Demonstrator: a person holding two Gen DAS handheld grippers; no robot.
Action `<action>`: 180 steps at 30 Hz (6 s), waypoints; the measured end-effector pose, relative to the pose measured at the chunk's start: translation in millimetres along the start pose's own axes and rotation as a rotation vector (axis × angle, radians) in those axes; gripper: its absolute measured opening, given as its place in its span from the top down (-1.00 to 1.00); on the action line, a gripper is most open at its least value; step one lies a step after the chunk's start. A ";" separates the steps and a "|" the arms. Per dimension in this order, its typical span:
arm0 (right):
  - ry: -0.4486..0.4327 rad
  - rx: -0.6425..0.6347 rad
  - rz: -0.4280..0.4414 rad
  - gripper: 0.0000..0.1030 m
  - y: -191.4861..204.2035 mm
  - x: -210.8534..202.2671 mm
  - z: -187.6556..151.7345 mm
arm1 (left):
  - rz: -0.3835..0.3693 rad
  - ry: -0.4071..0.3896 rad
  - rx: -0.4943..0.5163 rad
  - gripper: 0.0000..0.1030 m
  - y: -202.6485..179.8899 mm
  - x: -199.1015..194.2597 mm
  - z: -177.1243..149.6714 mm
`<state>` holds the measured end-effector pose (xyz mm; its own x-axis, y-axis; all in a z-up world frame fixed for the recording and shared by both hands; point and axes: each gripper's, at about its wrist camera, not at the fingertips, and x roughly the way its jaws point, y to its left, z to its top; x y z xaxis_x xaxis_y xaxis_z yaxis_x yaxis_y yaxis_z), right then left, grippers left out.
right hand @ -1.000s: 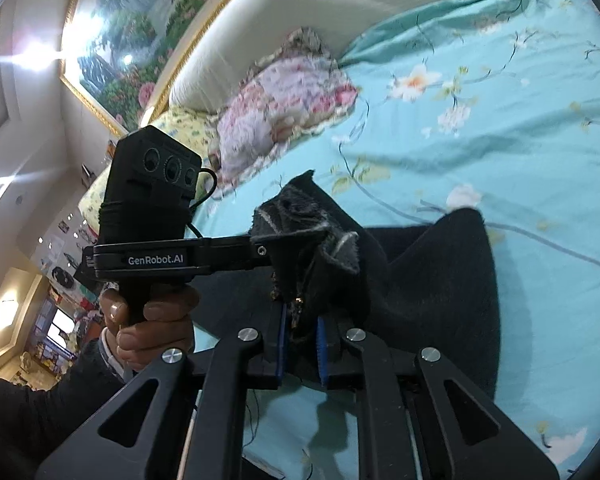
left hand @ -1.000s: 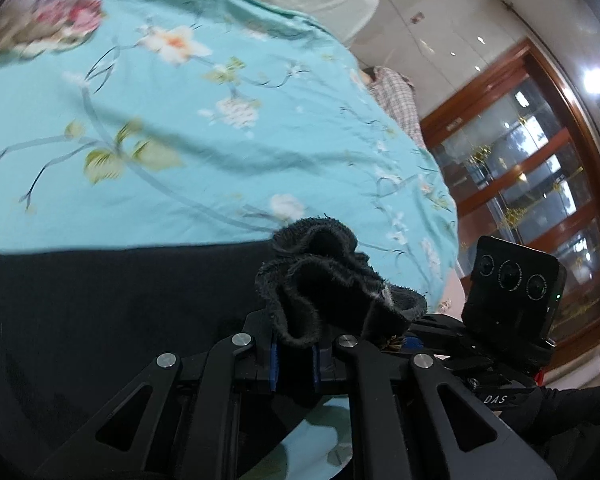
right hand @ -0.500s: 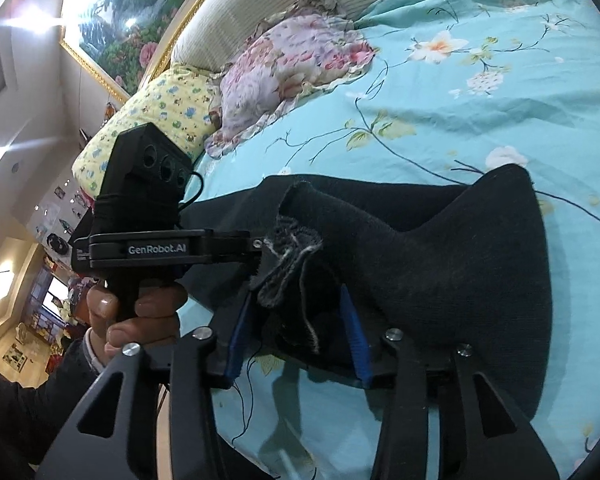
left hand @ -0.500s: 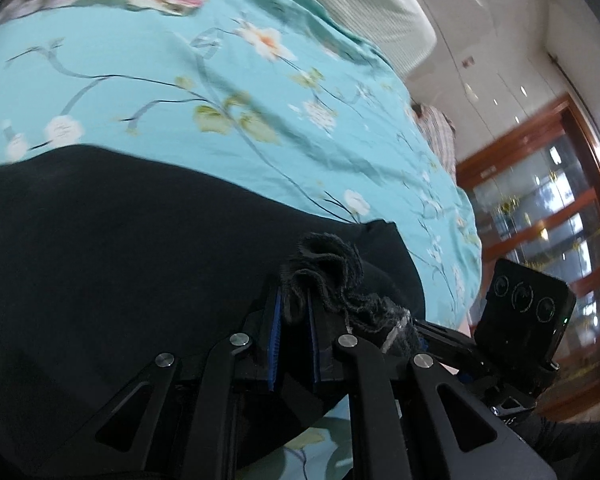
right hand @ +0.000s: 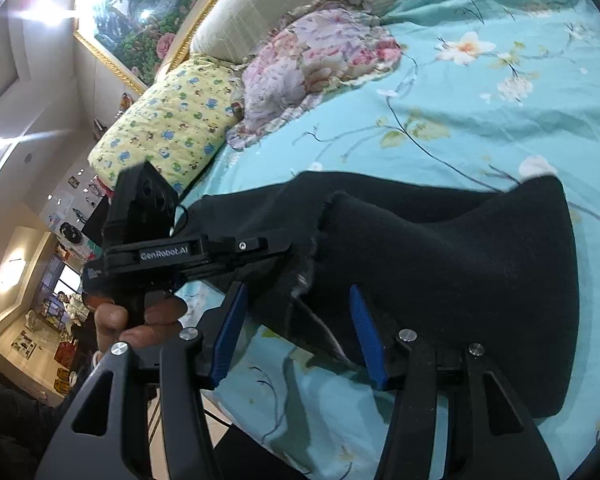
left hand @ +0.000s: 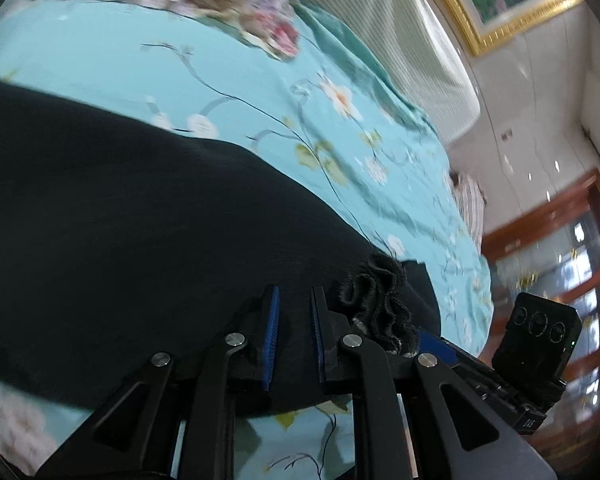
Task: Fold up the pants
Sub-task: 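Fold the waistband toward the leg ends and open both grippers, then lower both grippers onto the folded end of the black pants and close, then lift the folded end with both grippers and fold it over the pants, then open both grippers and release the folded pants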
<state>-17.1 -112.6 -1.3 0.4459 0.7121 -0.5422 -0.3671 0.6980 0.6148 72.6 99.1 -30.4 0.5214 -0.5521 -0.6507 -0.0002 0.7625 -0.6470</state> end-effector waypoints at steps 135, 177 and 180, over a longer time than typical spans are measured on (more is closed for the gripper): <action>0.092 -0.116 0.307 0.66 -10.4 28.6 129.5 | 0.118 -0.220 0.040 0.67 -122.3 -65.8 -17.4; -0.094 0.118 -0.042 0.45 -123.6 -67.4 65.0 | 0.107 -0.013 0.300 -0.05 -178.0 36.6 -58.9; -0.156 0.139 -0.099 -0.39 -123.6 -89.1 64.6 | 0.078 -0.005 0.309 -0.10 -180.3 34.7 -61.7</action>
<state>41.3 -267.2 7.9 0.5992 0.6129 -0.5151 -0.2039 0.7390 0.6422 38.0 -78.4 39.1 0.5340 -0.4870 -0.6911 0.2185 0.8692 -0.4437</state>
